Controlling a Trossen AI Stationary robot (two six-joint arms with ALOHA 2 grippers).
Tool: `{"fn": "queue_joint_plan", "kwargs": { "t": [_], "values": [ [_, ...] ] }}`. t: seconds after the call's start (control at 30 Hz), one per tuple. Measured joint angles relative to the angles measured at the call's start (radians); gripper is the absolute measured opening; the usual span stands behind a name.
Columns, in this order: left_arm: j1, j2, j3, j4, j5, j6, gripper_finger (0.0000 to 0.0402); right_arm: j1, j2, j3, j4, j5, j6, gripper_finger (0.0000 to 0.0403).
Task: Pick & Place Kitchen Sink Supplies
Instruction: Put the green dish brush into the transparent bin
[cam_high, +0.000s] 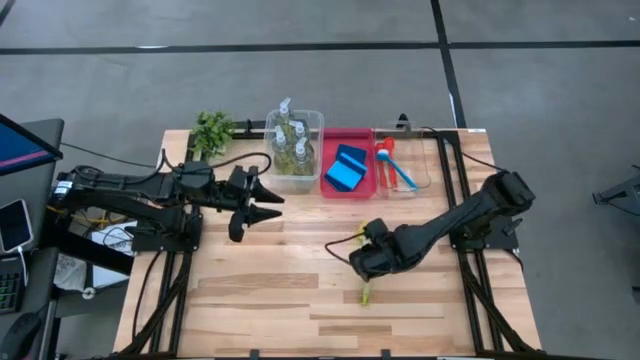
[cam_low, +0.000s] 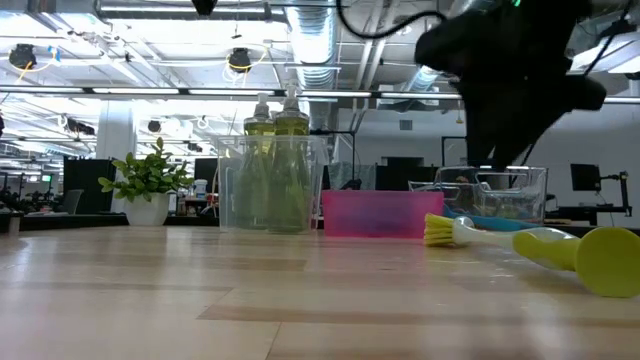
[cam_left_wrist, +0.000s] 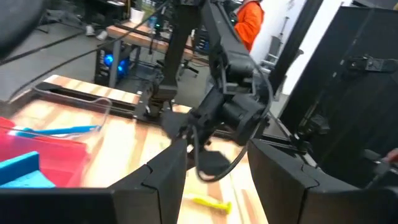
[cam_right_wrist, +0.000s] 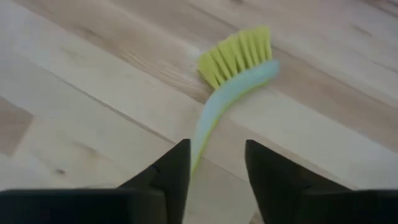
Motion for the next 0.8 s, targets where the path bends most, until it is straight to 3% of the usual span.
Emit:
{"fn": "queue_joint_plan", "kwargs": {
  "t": [0.33,0.8],
  "values": [
    [-0.014,0.0,0.0,0.005,-0.071,0.0,0.0172,-0.033,0.132,0.0,0.078,-0.068,-0.054,0.0259],
    [-0.014,0.0,0.0,0.005,-0.134,0.011,0.0172,-0.049,0.303,0.001,0.165,-0.164,-0.069,0.0264]
  ]
}}
